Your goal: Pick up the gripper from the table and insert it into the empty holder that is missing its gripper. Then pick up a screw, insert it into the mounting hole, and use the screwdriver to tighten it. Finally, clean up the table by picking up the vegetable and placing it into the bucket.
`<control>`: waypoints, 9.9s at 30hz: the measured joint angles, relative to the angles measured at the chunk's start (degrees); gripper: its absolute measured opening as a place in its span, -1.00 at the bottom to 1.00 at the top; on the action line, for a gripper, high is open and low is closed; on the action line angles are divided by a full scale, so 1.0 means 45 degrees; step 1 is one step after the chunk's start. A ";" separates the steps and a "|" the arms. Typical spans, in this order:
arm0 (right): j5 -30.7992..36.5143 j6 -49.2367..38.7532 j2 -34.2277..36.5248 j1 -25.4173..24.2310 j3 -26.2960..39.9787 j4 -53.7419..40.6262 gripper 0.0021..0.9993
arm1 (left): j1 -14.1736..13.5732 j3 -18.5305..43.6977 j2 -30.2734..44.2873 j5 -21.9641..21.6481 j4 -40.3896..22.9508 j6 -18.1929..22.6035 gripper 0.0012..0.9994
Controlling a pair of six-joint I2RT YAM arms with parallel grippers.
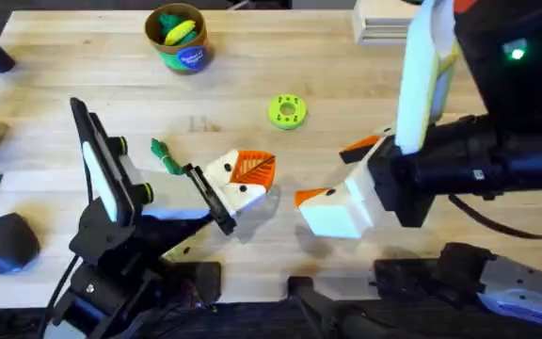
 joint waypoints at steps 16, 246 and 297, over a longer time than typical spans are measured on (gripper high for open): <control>0.1040 -0.0100 0.0265 -0.0412 0.0000 -0.0147 0.99 | 0.0000 0.0000 0.0000 0.0000 0.0000 0.0000 -0.99; -0.2474 -0.6337 0.1033 0.0018 -0.5493 2.1915 -0.99 | -0.0010 0.0000 0.0000 -0.0087 0.0000 -0.0005 -0.99; -0.2545 -0.7110 0.1447 0.0190 -0.5493 2.2395 -0.99 | -0.0010 0.0000 0.0000 -0.0083 -0.0005 -0.0005 -0.99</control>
